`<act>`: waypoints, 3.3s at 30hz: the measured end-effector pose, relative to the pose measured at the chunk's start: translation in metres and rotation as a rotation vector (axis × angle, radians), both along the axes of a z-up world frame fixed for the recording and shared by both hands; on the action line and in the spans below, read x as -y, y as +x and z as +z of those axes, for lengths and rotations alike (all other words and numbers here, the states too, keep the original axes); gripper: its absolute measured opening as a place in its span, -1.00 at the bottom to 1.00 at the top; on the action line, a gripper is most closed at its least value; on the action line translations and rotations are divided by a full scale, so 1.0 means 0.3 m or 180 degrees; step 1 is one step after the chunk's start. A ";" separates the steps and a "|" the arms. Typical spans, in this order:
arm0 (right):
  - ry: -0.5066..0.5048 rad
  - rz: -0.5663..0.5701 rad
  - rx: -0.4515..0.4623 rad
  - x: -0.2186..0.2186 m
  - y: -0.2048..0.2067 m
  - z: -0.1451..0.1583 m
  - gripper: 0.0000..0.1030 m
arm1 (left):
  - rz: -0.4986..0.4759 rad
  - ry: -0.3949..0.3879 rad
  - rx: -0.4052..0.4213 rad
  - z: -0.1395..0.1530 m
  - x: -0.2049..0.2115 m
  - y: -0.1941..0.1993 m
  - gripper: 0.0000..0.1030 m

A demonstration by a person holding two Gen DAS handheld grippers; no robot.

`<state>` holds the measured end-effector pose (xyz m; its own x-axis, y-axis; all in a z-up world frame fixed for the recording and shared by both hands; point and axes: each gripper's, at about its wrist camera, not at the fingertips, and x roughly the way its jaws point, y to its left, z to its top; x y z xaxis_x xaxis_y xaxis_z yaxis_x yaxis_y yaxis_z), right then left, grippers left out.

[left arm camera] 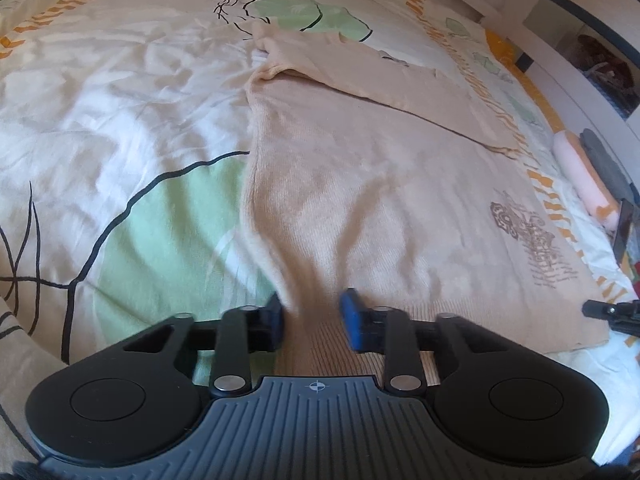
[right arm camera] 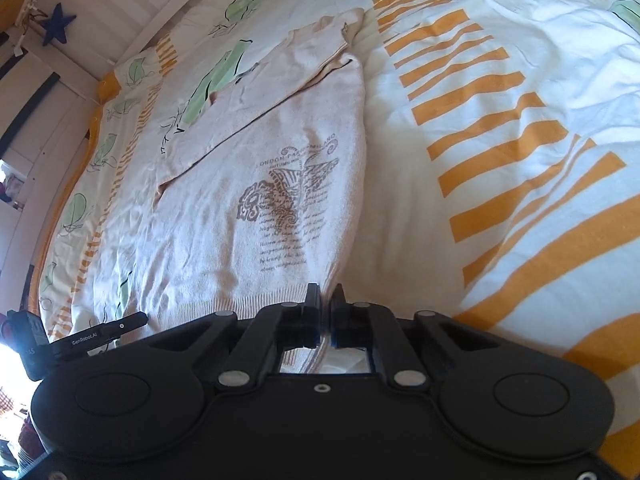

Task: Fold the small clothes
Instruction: 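Close the right tool on the ribbed hem while the left tool grasps it too, then lift the held hem with both tools and fold it over toward the collar, then lower the hem onto the collar and open both tools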

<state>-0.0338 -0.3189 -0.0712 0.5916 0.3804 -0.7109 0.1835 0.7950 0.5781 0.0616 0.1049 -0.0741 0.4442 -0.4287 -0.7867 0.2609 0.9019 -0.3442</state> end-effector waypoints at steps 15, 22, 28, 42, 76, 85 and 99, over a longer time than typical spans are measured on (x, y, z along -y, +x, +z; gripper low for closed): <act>0.0581 -0.0112 0.0484 0.063 -0.011 0.032 -0.78 | 0.0372 -0.0834 0.0202 0.059 -0.075 -0.029 -0.88; 0.0844 -0.0182 0.0873 0.093 0.052 0.084 -0.78 | 0.0596 -0.1134 0.0271 0.104 -0.119 0.018 -0.88; 0.0945 -0.0263 0.1171 0.139 0.191 0.140 -0.77 | 0.0579 -0.1291 0.0506 0.204 -0.098 0.136 -0.88; 0.0809 -0.0552 0.1353 0.285 0.702 0.126 -0.77 | 0.0689 -0.1413 0.0734 0.255 -0.011 0.656 -0.89; -0.1951 0.0446 0.1174 -0.066 0.767 0.012 0.42 | -0.0389 0.0434 0.1008 0.027 0.317 0.571 0.14; -0.2166 0.0577 0.0972 -0.078 0.909 -0.029 0.42 | -0.0346 0.0595 0.0902 0.021 0.339 0.737 0.14; -0.1751 -0.0054 0.0860 0.093 1.059 0.024 0.42 | 0.0323 0.0366 0.0934 0.123 0.257 0.955 0.14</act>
